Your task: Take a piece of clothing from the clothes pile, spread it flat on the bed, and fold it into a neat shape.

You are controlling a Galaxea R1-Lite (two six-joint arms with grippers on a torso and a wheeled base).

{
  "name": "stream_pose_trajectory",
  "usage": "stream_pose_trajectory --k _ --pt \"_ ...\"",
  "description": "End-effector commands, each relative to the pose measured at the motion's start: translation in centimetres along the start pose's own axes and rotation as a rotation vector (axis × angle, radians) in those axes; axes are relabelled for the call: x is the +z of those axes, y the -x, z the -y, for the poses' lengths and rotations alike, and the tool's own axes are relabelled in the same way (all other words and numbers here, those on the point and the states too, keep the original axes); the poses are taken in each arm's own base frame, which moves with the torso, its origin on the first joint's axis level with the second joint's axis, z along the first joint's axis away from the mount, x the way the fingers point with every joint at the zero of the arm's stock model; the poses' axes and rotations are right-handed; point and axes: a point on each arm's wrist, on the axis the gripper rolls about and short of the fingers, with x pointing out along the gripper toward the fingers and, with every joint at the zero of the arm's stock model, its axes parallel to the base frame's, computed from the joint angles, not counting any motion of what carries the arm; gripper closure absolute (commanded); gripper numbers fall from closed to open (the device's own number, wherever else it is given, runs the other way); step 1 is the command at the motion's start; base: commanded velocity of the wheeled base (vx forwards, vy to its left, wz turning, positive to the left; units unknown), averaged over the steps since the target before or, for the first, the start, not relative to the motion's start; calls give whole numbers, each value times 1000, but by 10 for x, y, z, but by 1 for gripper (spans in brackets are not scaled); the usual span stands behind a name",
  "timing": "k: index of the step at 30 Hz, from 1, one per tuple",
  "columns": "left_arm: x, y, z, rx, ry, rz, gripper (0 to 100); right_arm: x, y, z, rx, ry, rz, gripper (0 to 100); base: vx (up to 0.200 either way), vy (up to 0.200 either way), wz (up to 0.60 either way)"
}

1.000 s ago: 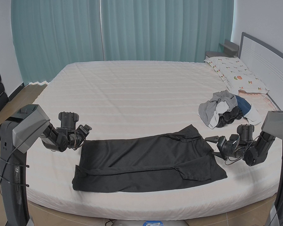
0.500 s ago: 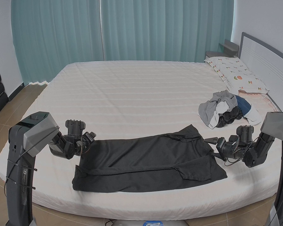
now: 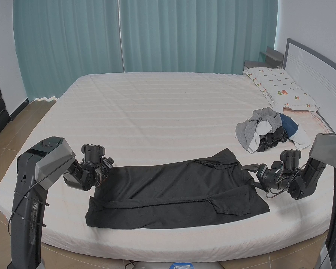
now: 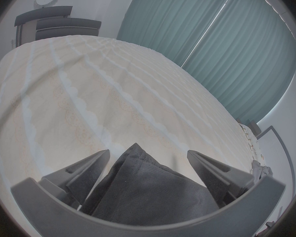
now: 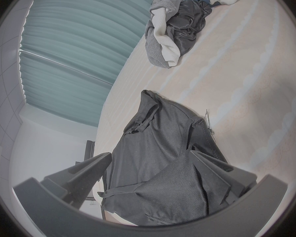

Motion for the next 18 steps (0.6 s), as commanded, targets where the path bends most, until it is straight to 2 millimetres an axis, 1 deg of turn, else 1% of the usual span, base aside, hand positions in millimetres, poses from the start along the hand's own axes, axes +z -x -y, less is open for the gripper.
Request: stream_pose_trajectory --k 1,3,4,9,16,18 --pt "-3 -3 -2 6 -1 -2 0 0 0 1 -1 -1 -2 0 0 0 0" --pt "-4 -2 -2 6 -2 -4 0 0 0 1 -1 -1 -2 0 0 0 0" --pt "-4 -2 -2 7 -2 -5 100 0 0 1 -1 1 -2 0 0 0 0" --pt "-1 -2 -1 -1 14 6 100 -1 -1 1 -2 2 -3 0 0 0 0" --pt "9 4 3 -34 110 40 100 5 -6 -2 12 10 14 0 0 0 0" --pt "14 7 1 -35 142 44 100 10 -14 -10 16 30 50 0 0 0 0"
